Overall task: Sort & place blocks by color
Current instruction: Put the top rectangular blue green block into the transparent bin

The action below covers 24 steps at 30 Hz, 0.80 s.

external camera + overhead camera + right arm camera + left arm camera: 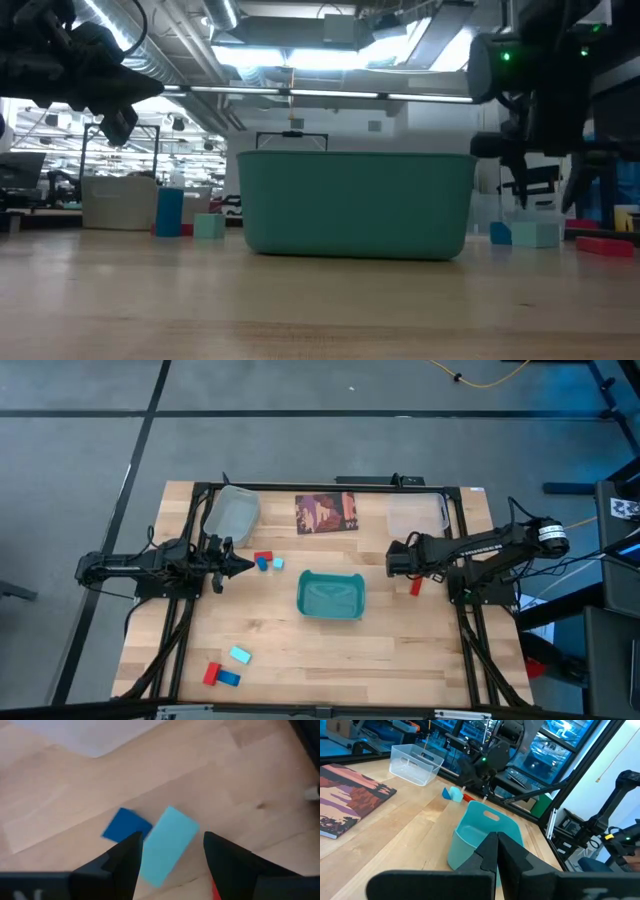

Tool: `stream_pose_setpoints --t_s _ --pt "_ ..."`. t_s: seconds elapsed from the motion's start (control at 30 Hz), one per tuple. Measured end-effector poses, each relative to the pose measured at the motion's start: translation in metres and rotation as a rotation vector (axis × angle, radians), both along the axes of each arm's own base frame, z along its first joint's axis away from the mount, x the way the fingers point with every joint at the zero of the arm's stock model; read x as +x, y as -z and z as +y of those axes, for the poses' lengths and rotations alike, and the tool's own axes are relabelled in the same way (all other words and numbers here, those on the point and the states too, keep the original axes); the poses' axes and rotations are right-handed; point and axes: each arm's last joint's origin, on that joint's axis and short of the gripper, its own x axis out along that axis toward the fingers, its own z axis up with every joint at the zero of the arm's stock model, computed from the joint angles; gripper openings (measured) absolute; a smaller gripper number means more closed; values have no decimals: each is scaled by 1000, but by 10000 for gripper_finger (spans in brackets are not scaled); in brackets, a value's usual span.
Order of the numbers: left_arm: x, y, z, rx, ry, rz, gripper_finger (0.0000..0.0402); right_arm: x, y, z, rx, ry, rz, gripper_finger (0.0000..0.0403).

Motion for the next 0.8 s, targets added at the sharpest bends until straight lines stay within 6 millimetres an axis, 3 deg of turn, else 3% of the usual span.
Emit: stream_pose_setpoints --t_s 0.8 --pt "0 0 0 0 0 0 0 -9 39 1 45 96 -97 216"
